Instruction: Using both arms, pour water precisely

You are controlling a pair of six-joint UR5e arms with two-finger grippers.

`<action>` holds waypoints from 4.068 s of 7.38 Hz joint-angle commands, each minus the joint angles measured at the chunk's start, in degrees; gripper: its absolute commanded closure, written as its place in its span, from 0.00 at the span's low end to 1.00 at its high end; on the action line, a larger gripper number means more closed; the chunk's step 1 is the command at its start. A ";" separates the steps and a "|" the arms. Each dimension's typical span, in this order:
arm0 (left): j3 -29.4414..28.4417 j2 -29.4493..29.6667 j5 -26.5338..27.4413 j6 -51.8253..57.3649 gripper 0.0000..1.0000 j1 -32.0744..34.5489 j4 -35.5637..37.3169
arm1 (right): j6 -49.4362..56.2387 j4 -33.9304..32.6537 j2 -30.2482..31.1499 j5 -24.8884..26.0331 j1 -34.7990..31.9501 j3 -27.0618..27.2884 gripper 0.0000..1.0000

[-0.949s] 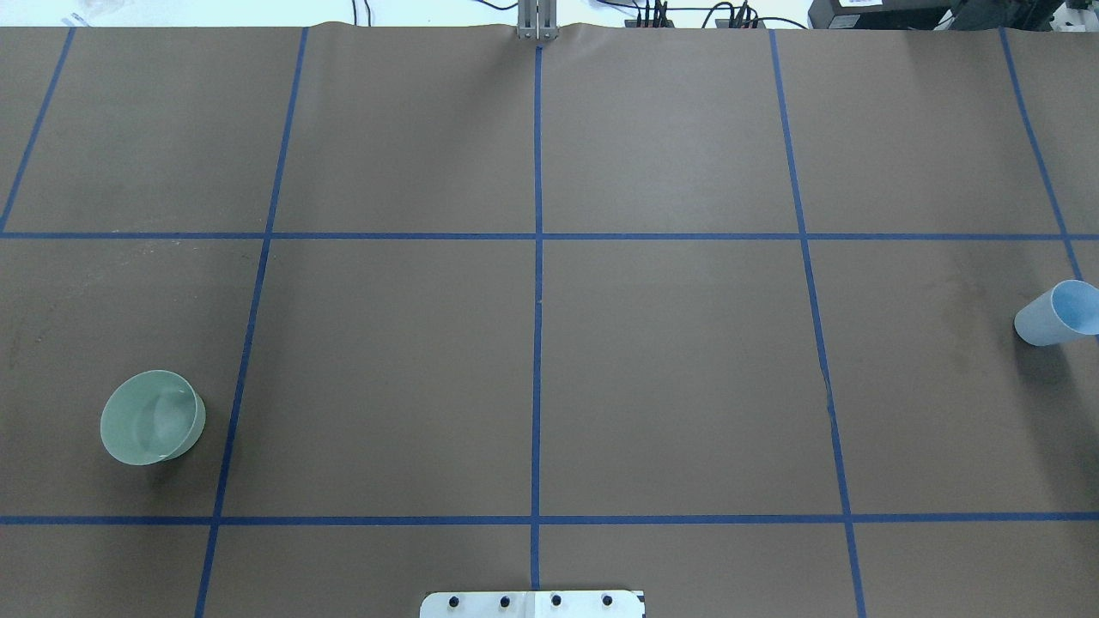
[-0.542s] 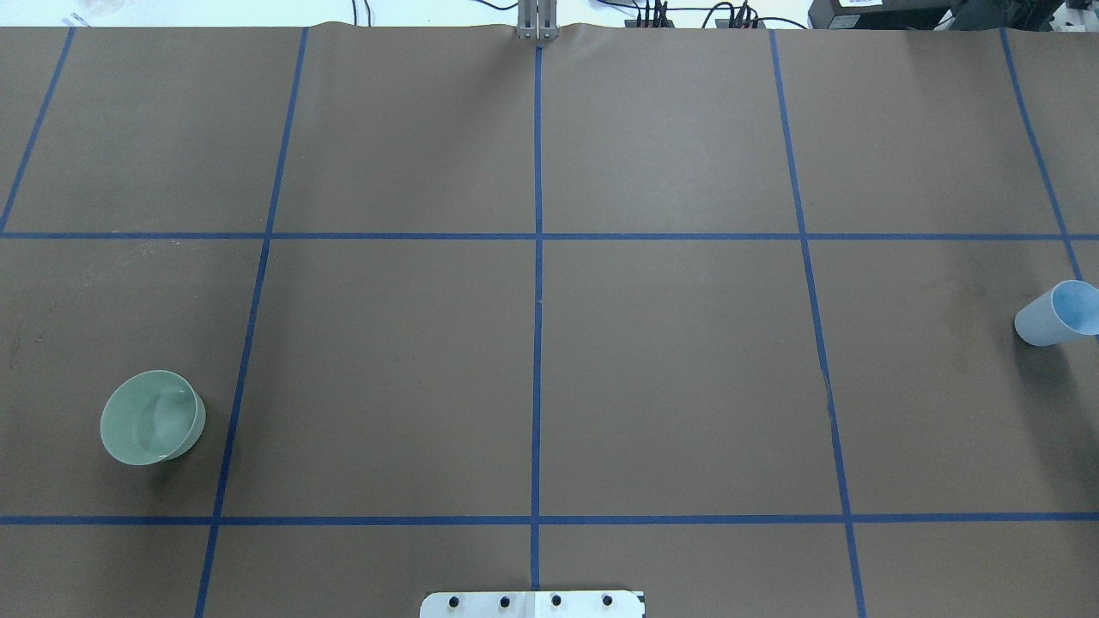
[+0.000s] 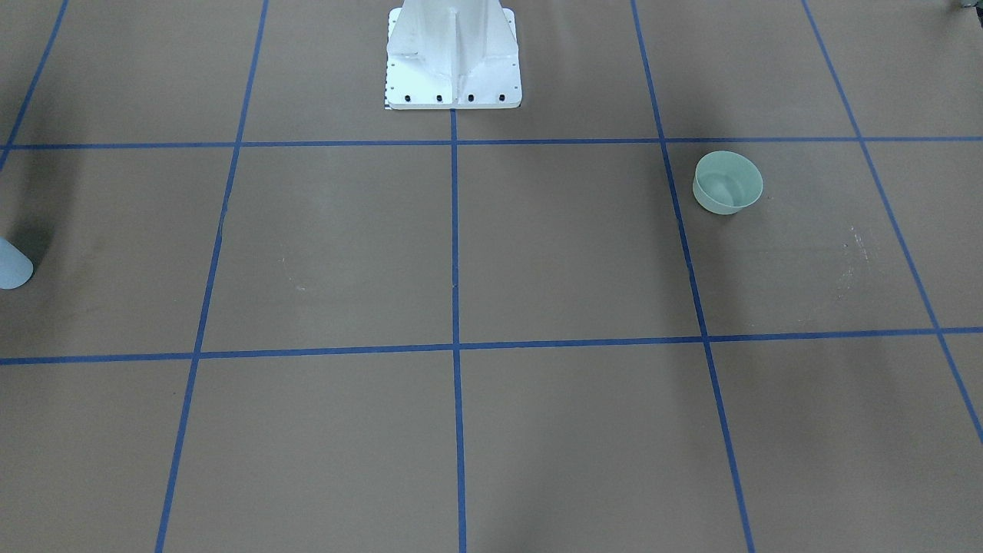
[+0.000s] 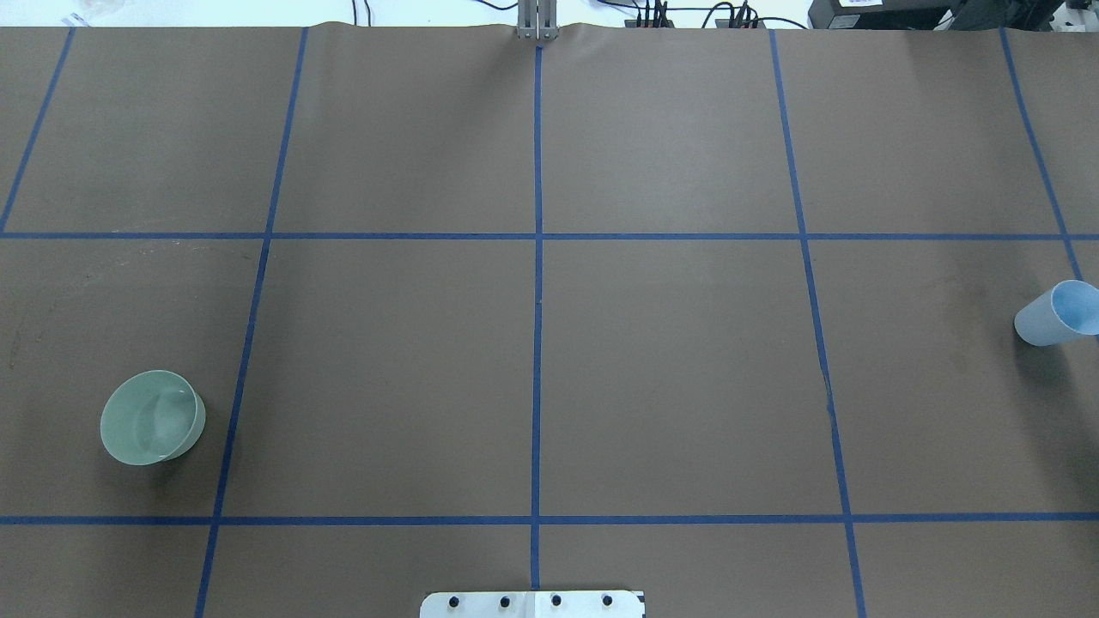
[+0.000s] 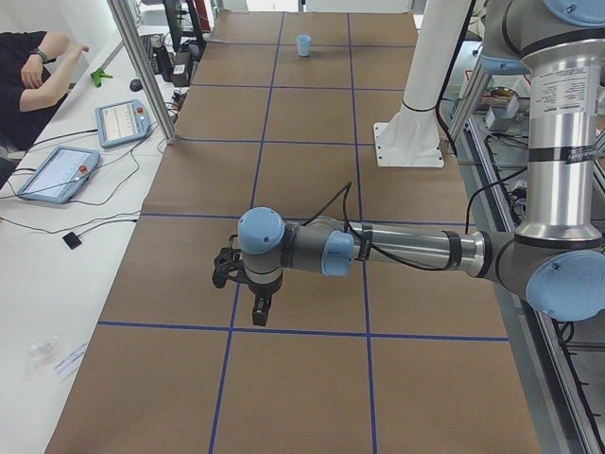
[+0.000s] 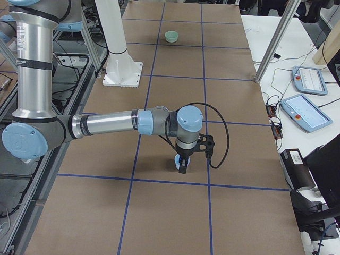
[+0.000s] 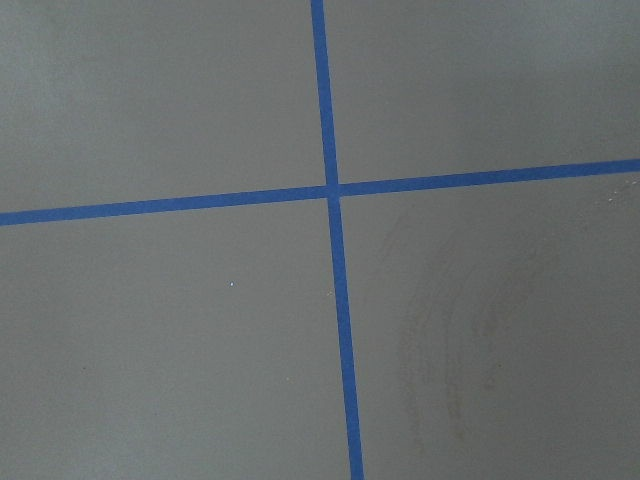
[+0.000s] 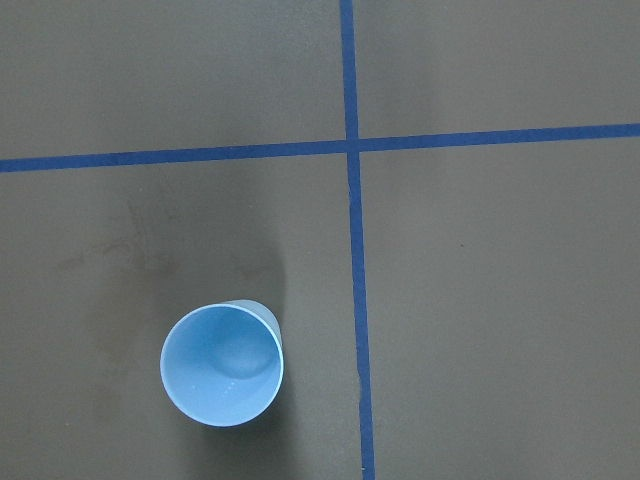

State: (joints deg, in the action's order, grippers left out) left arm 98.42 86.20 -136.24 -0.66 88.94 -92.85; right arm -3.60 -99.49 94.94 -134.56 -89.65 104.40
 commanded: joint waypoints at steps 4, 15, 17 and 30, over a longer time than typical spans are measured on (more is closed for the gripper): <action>0.98 2.04 -4.47 -23.97 0.00 -6.90 -8.80 | 0.00 0.00 0.07 0.00 0.00 0.19 0.00; 3.18 -10.00 5.90 -54.27 0.01 -40.40 -45.31 | 0.00 -0.09 0.25 0.00 0.00 0.19 0.00; 3.44 -10.00 5.90 -54.27 0.08 -41.39 -45.23 | 0.00 -0.09 0.25 0.09 0.00 -0.08 0.00; 6.40 -8.77 -1.70 -56.82 1.00 -39.59 -39.91 | 0.35 -0.09 -0.10 0.18 0.00 -0.52 0.00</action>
State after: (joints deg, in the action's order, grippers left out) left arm 102.07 77.37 -133.54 -56.72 46.01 -136.27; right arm -3.25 -99.58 94.97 -134.38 -89.65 103.85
